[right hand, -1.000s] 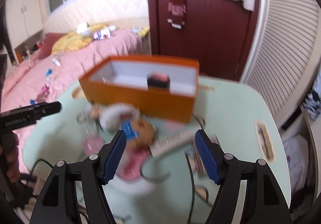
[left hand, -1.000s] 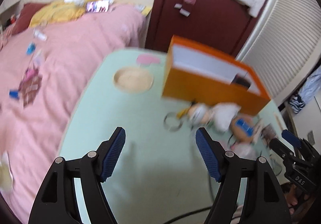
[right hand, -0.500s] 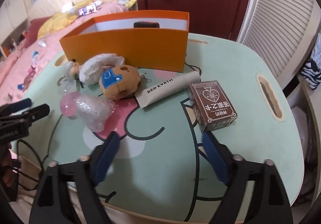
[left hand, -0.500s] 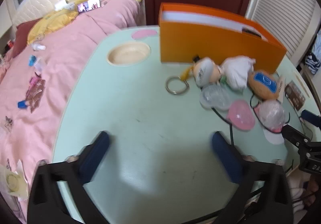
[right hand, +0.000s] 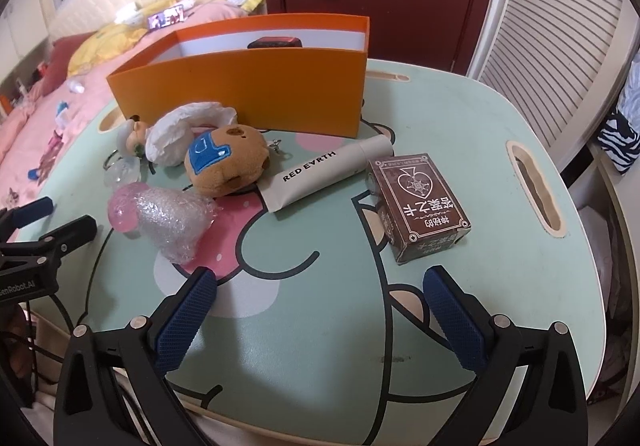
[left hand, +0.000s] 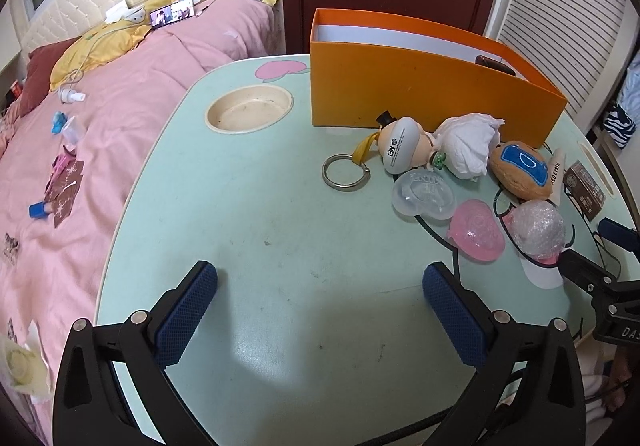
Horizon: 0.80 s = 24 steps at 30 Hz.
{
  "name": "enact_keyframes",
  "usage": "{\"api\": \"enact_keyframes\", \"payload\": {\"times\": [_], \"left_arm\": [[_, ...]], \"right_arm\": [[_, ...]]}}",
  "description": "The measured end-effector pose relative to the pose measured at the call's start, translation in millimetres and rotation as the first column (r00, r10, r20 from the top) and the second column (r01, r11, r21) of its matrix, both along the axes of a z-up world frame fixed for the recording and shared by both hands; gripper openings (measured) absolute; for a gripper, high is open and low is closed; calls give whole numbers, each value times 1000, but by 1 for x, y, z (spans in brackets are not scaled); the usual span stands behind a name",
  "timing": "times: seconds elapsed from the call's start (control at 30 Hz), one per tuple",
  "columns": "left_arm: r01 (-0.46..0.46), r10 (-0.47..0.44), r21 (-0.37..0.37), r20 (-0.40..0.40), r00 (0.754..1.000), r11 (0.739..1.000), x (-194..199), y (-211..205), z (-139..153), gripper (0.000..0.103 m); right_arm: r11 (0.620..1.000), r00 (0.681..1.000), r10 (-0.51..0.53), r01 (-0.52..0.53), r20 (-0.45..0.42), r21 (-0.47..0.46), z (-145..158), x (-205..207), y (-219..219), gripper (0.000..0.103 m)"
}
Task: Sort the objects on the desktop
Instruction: 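Grasp the doll keychain with the left gripper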
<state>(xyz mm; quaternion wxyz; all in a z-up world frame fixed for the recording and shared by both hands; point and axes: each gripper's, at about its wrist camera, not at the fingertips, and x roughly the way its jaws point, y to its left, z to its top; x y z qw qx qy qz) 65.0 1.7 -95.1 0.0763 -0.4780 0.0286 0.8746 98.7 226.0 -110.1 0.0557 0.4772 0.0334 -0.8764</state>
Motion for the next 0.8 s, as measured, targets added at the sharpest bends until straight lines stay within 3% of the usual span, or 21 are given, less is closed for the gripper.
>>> {"api": "enact_keyframes", "payload": {"times": [0.33, 0.43, 0.5, 0.63, 0.77, 0.8], "left_arm": [[14, -14, -2, 8, 1000, 1000, -2, 1, 0, 103], [48, -48, -3, 49, 998, 999, -5, 3, 2, 103], [80, -83, 48, 70, 994, 996, -7, 2, 8, 103], [81, -85, 193, 14, 996, 978, -16, -10, 32, 102], [111, -117, 267, 7, 993, 957, -42, -8, 42, 74], [112, -120, 258, 13, 993, 960, -48, -5, 40, 74]], "right_arm": [[1000, 1000, 17, -17, -11, -3, 0, 1, -1, 103], [1000, 1000, 19, -19, -17, -5, -1, 2, -2, 103], [1000, 1000, 23, -23, -21, -6, -1, 2, -2, 103], [1000, 999, 28, -28, -27, -8, -1, 2, -3, 103], [999, 999, 34, -34, -33, -10, -2, 2, -3, 103], [999, 999, 34, -35, -34, -10, -2, 2, -3, 103]]}}
